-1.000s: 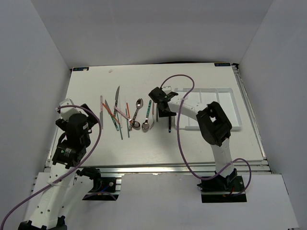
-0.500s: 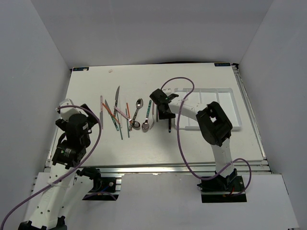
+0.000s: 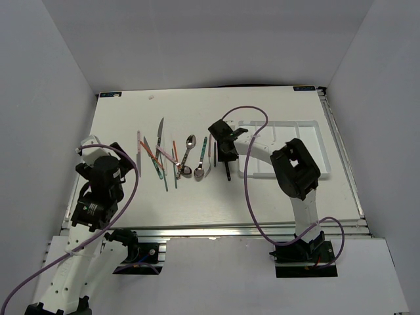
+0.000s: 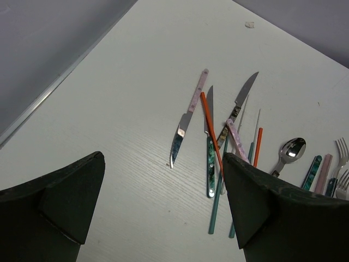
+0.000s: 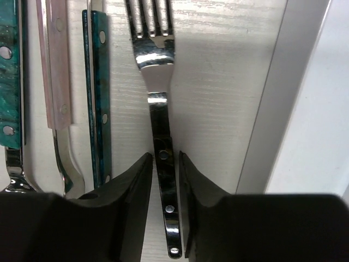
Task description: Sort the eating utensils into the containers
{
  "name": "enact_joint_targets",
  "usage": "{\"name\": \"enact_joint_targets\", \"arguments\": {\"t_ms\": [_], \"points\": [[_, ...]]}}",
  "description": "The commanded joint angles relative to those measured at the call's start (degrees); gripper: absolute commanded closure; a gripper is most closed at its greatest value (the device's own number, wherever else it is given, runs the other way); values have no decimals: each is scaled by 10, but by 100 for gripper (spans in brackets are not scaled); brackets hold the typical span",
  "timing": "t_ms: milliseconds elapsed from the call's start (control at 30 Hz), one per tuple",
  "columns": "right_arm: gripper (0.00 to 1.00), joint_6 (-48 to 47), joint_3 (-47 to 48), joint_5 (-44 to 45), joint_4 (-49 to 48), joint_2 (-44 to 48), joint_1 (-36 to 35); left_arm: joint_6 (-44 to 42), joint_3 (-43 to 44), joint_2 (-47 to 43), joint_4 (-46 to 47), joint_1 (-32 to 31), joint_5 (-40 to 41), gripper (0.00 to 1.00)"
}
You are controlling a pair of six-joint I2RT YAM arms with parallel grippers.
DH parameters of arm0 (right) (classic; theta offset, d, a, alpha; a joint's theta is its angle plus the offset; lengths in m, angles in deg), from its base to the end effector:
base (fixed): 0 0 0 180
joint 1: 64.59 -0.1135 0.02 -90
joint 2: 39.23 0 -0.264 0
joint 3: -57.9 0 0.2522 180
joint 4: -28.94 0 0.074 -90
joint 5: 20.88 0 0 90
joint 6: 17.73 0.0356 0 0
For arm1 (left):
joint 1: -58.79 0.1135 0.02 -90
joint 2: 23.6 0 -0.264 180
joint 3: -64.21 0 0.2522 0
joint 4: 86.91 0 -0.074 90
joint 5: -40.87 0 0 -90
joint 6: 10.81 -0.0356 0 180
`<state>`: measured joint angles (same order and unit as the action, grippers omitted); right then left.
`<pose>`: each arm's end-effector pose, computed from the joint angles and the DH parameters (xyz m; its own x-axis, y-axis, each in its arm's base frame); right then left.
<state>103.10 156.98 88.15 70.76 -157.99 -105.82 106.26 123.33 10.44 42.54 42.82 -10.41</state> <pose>0.3354 0.2785 0.1654 -0.8269 -0.0804 -0.5566 -0.0958 0.9954 -0.0015 0.1230 -0.0120 0.3244 -0.2188 -0.3067 -0.9263 -0.4805 0.8601 -0.1713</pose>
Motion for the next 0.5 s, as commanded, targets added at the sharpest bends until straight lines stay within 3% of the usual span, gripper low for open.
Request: {"name": "enact_joint_targets", "arguments": {"t_ms": [0,200,233,333,467], "points": [[69,-7,-22,-15,16,-10,1,4,2,-2,1,1,14,2],[75,-4,-44,1,25,-18,-1,14,1,-15,-6,1,36,2],[78,-4,-52,-17,17,-16,-1,15,2,-14,-7,1,36,2],[100,-5,-75,-35,-5,-16,-2,17,1,-17,-6,1,40,2],[100,-8,-84,-44,-14,19,-4,16,3,-10,-8,1,41,2]]}}
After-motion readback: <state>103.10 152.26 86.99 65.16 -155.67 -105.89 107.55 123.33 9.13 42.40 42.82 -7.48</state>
